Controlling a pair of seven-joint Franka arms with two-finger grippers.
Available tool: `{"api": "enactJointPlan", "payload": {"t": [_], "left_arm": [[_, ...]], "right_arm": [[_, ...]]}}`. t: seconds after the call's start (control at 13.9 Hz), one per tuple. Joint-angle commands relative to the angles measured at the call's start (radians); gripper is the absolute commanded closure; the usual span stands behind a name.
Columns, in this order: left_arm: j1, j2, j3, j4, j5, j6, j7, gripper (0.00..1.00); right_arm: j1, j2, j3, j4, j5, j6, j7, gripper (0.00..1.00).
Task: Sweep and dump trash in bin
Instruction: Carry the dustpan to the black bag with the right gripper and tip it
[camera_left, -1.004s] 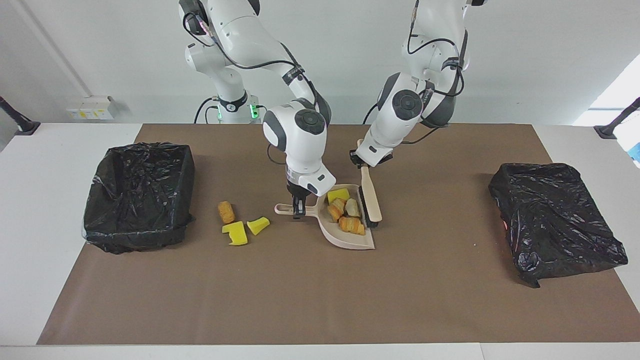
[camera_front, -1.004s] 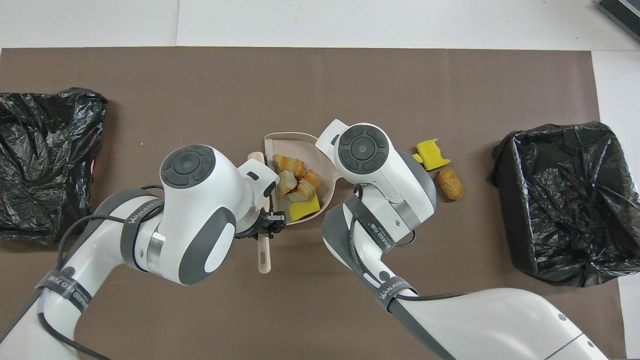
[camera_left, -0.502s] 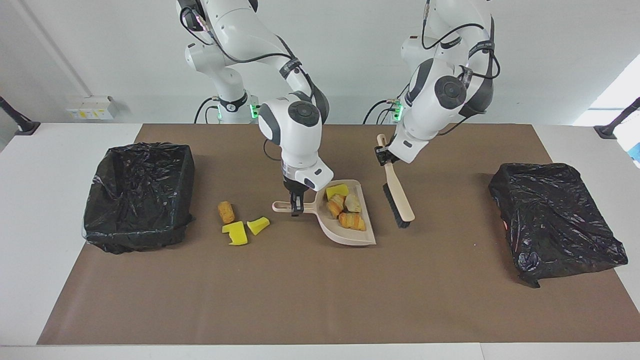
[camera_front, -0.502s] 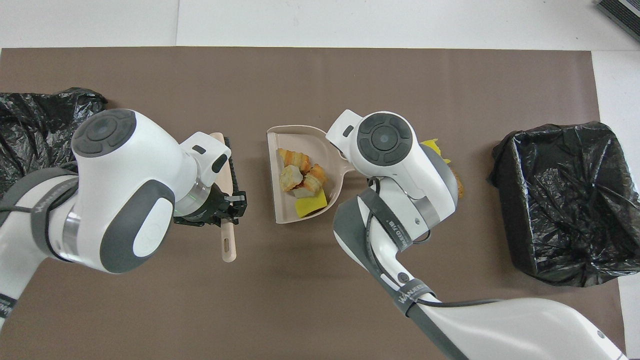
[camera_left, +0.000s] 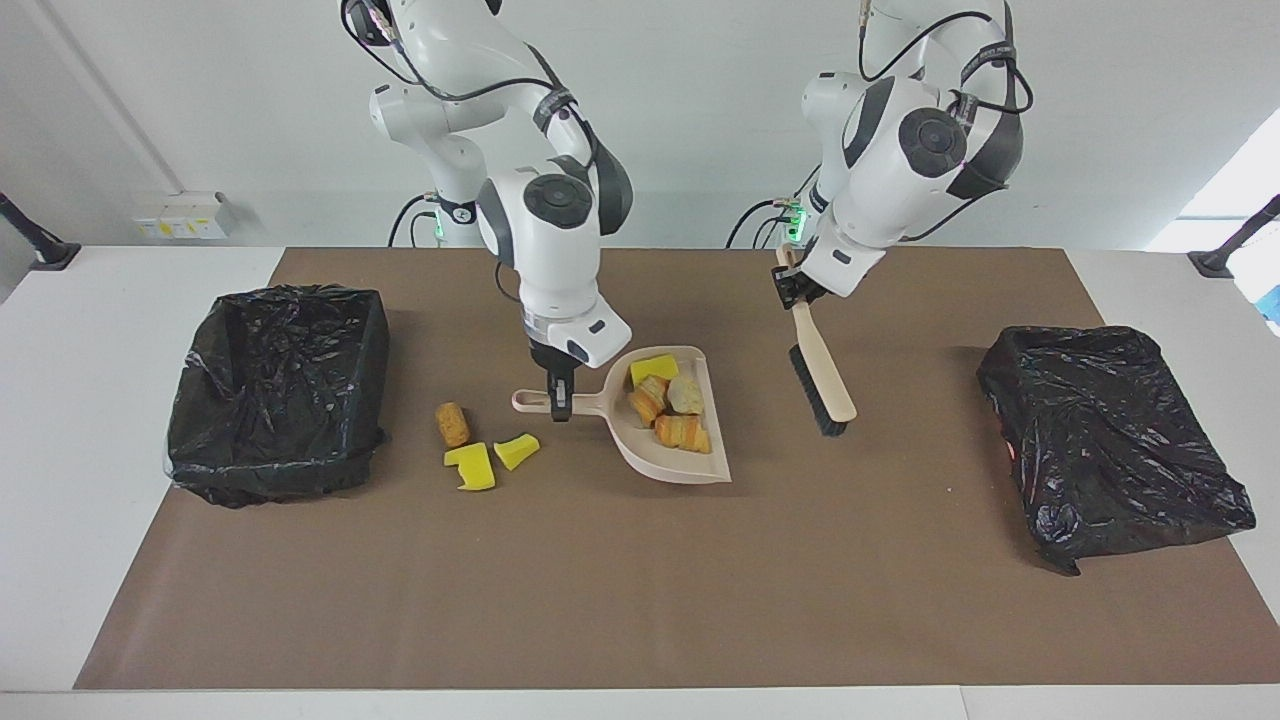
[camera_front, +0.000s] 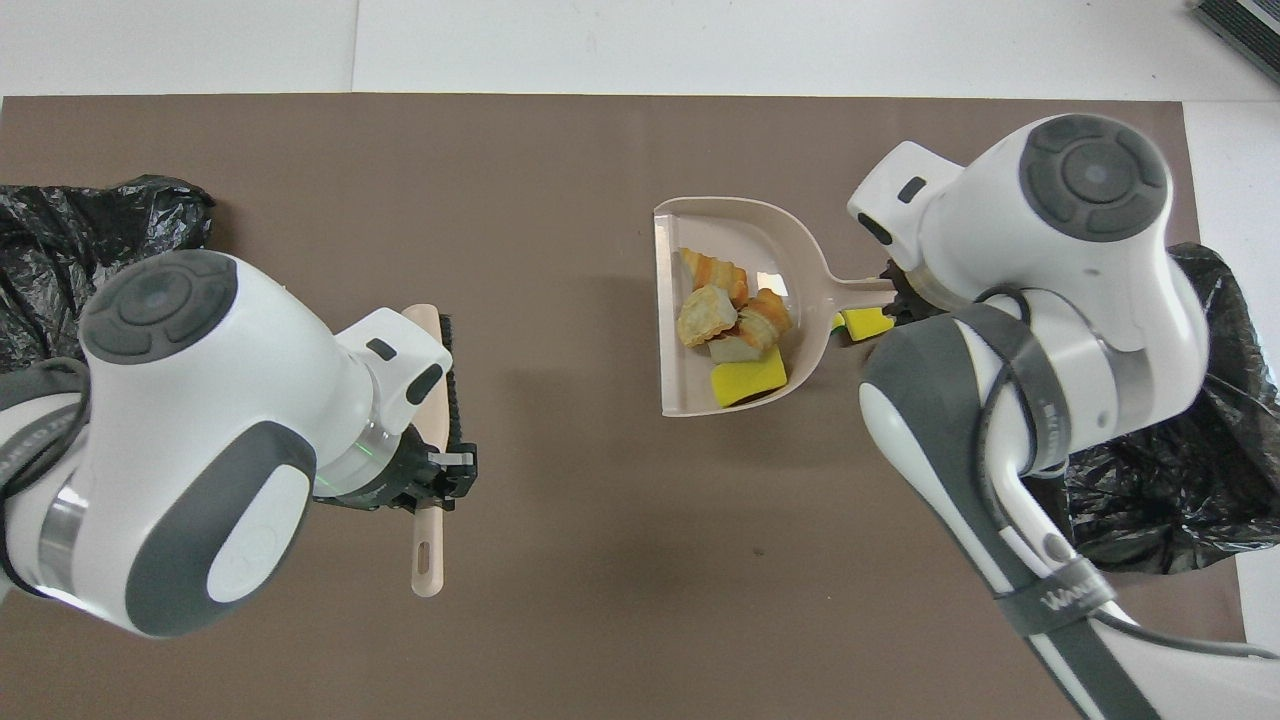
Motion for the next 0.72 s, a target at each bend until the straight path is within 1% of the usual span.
{"api": "enactJointPlan", "payload": {"t": [0.0, 0.14, 0.22, 0.36, 0.43, 0.5, 0.65], "left_arm": [[-0.101, -0.067, 0.005, -0.101, 0.007, 0.120, -0.044, 1.00], [-0.195, -0.052, 0.005, -0.111, 0.007, 0.194, -0.107, 1.00], [-0.244, -0.032, 0.005, -0.120, 0.007, 0.246, -0.165, 1.00], [-0.339, 0.052, 0.005, -0.126, 0.007, 0.362, -0.281, 1.00], [-0.370, 0.078, 0.005, -0.132, 0.005, 0.410, -0.297, 1.00], [-0.379, 0.094, 0.003, -0.135, -0.011, 0.456, -0.308, 1.00], [-0.430, 0.134, 0.005, -0.138, -0.045, 0.499, -0.323, 1.00]], "right_arm": [[-0.090, -0.042, 0.009, 0.024, 0.032, -0.051, -0.103, 1.00], [-0.157, -0.051, 0.000, 0.045, 0.020, -0.085, -0.195, 1.00], [-0.191, -0.050, -0.002, 0.068, 0.012, -0.097, -0.250, 1.00], [-0.267, -0.048, -0.003, 0.081, 0.004, -0.104, -0.376, 1.00], [-0.316, -0.049, -0.005, 0.082, 0.001, -0.105, -0.419, 1.00], [-0.367, -0.051, -0.008, 0.082, 0.000, -0.110, -0.471, 1.00], [-0.448, -0.051, -0.016, 0.082, -0.002, -0.104, -0.583, 1.00]]}}
